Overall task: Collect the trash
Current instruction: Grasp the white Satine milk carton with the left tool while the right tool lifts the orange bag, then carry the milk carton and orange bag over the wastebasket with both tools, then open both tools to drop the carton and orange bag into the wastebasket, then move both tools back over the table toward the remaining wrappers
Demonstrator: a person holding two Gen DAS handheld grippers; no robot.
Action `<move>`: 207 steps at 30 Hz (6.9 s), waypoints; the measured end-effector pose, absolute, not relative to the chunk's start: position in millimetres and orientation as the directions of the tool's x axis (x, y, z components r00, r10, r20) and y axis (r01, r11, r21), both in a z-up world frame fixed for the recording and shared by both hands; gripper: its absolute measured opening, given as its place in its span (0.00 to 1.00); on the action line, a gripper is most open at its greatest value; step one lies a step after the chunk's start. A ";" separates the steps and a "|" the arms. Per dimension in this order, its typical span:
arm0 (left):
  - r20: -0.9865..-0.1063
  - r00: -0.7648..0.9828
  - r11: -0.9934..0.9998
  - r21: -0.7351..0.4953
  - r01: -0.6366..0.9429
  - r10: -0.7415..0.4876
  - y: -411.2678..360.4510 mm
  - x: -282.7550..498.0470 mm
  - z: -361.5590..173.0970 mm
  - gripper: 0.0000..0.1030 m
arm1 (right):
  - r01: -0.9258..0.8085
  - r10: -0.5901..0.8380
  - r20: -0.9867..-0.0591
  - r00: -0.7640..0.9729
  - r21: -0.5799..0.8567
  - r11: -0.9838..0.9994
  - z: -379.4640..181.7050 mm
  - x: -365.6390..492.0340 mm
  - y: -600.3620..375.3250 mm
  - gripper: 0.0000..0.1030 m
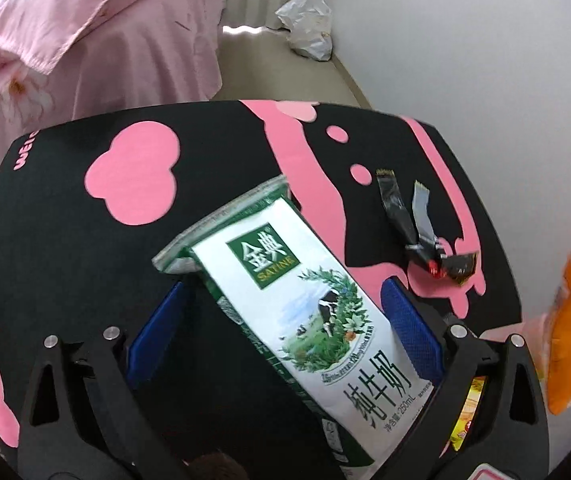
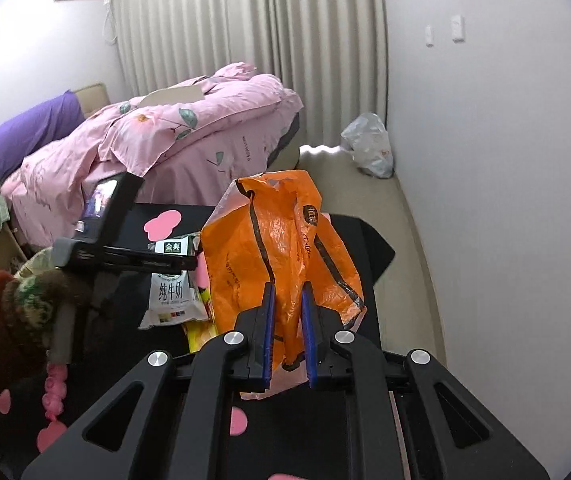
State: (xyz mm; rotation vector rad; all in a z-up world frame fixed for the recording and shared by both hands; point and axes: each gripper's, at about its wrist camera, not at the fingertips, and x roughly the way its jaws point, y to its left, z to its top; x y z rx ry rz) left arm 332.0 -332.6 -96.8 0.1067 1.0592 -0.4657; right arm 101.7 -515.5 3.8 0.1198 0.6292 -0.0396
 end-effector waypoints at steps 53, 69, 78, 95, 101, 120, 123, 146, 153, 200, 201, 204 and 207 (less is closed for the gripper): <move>-0.725 0.459 0.777 -0.163 0.608 -0.512 -245.9 236.8 -31.0 0.44 | 0.050 0.194 -0.753 0.629 0.288 0.956 -120.0 35.9 -456.7 0.50; -0.545 0.659 0.842 -0.194 0.503 -0.519 -137.2 176.6 18.2 0.44 | -0.058 0.153 -0.605 0.781 0.173 0.983 -46.7 35.5 -419.9 0.32; -0.556 0.677 0.869 -0.206 0.449 -0.482 -86.1 156.9 9.5 0.44 | -0.117 0.165 -0.612 0.773 0.117 0.986 -29.9 44.9 -384.9 0.32; -0.431 0.867 0.943 -0.310 0.117 -0.249 80.0 161.0 25.5 0.44 | -0.362 0.308 -0.626 0.717 0.043 0.931 8.8 125.5 -267.8 0.32; -0.371 0.920 0.931 -0.364 -0.019 -0.126 138.4 168.8 15.8 0.44 | -0.490 0.412 -0.662 0.625 0.077 0.868 9.7 182.9 -197.5 0.32; -0.597 0.785 0.920 -0.380 -0.096 -0.165 124.9 254.5 -99.2 0.45 | -0.556 0.359 -0.734 0.577 -0.031 0.831 -28.4 276.8 -121.1 0.32; -0.625 0.759 0.928 -0.364 -0.080 -0.179 118.7 240.4 -99.3 0.45 | -0.573 0.376 -0.739 0.558 -0.016 0.819 -31.7 283.4 -117.9 0.32; -0.721 0.642 0.906 -0.413 -0.096 -0.261 140.3 253.6 -116.4 0.44 | -0.825 0.348 -0.920 0.180 0.051 0.562 -95.4 339.7 -17.0 0.33; -0.730 0.627 0.920 -0.388 -0.050 -0.273 125.5 252.3 -118.1 0.44 | -0.833 0.368 -0.920 0.138 0.093 0.545 -105.0 327.2 -28.2 0.33; -0.621 0.649 0.896 -0.253 0.364 -0.439 -117.9 205.6 -23.3 0.82 | -0.177 0.166 -0.690 0.705 0.055 0.983 -58.6 128.2 -394.2 0.70; -0.623 0.635 0.885 -0.240 0.400 -0.456 -136.9 206.5 -23.0 0.82 | -0.144 0.149 -0.684 0.714 0.064 0.988 -59.8 117.8 -409.1 0.70; -0.625 0.569 0.829 -0.257 0.497 -0.535 -179.1 209.4 -25.7 0.82 | -0.079 0.118 -0.662 0.740 0.089 0.993 -63.5 99.1 -438.7 0.70; -0.622 0.481 0.755 -0.297 0.585 -0.618 -223.2 215.4 -31.3 0.82 | 0.003 0.049 -0.640 0.767 0.079 0.997 -65.7 83.8 -462.5 0.70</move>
